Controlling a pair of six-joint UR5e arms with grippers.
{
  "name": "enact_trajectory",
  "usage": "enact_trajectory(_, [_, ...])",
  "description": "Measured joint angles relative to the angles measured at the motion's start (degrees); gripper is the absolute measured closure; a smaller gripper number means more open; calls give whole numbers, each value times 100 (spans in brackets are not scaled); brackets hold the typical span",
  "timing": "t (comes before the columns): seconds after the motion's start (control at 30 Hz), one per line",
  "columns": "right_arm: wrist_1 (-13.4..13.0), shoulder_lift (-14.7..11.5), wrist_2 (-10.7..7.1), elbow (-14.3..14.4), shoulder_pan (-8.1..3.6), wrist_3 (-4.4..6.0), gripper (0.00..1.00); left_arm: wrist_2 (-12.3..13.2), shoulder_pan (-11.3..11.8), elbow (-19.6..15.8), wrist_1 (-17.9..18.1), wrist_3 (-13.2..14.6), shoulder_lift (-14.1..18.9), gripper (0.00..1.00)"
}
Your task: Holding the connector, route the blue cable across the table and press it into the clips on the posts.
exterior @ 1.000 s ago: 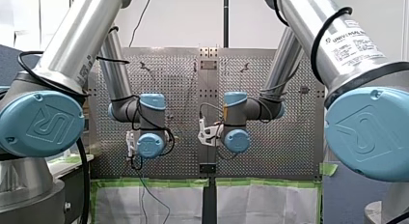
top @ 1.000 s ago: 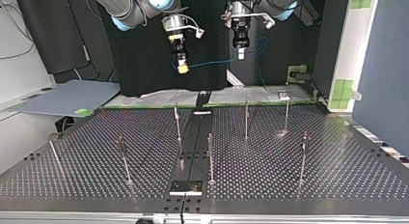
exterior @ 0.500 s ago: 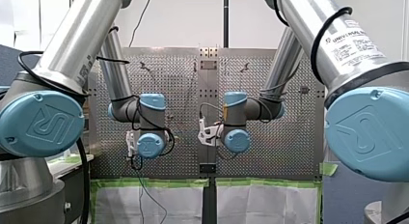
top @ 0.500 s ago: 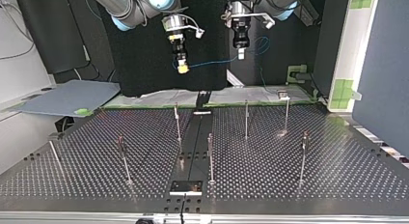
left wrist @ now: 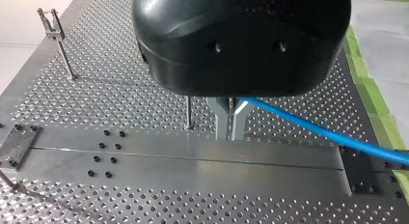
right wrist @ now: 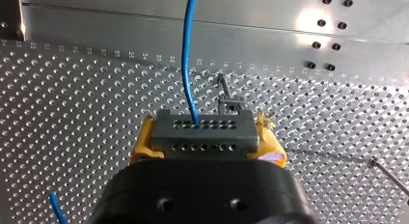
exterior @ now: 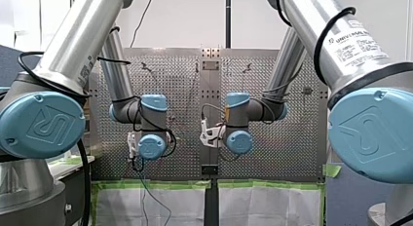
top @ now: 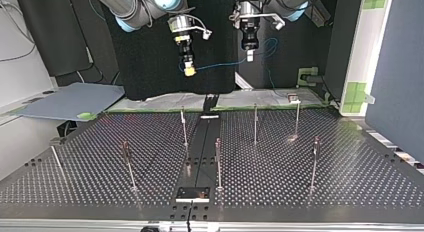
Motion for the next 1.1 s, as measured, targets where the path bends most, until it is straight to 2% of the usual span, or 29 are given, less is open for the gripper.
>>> enact_trajectory(0.9, [0,0,0,0,9,0,100,-8,-14,-8,-7,8,17,100])
enact_trajectory(1.1, [142,96,139,-45,107,-52,100,-205,-33,-155,-219,48,220,100])
